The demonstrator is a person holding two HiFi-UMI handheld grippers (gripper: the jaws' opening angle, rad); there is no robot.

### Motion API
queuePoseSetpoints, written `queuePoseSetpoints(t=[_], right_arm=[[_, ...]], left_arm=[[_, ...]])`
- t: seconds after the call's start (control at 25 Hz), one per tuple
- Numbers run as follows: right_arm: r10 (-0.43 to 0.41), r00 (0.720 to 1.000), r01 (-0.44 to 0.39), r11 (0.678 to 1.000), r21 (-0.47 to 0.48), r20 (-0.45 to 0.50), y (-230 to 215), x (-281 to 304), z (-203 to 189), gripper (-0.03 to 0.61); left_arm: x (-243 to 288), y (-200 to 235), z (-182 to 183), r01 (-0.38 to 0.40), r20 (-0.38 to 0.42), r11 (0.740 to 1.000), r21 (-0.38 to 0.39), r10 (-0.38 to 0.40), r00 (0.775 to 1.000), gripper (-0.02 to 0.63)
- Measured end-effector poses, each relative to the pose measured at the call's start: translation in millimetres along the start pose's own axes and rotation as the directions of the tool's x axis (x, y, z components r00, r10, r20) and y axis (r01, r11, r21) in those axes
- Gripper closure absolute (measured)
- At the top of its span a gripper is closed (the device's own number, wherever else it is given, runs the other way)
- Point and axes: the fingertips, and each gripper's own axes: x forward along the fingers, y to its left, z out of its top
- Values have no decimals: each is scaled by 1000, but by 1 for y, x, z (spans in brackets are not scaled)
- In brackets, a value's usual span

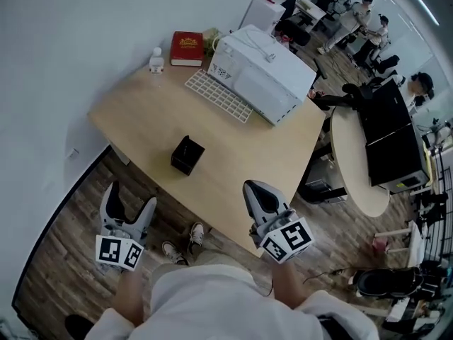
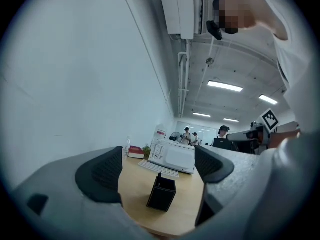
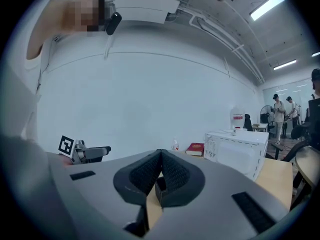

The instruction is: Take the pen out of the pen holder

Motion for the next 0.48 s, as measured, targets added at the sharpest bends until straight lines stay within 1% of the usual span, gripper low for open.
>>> queuePoseSetpoints(t=[0.12, 0.24, 0.36, 0.48], right_arm=[[-2, 1000, 2, 999, 47, 10, -14, 8, 0, 577], [23, 999, -27, 996, 84, 48, -21, 20, 14, 577], [51, 997, -56, 994, 93, 51, -25, 32, 16, 577], [59, 998, -61, 994, 89, 26, -33, 37, 11, 577]], left_arm=[[18, -2, 3, 1, 8, 1000, 6, -1, 1000, 169], [39, -6, 1, 33, -16, 999, 24, -33, 999, 175], [63, -2, -8, 47, -45, 997, 54, -45, 998, 185], [92, -2, -22, 74, -67, 993, 87, -68, 995, 210]])
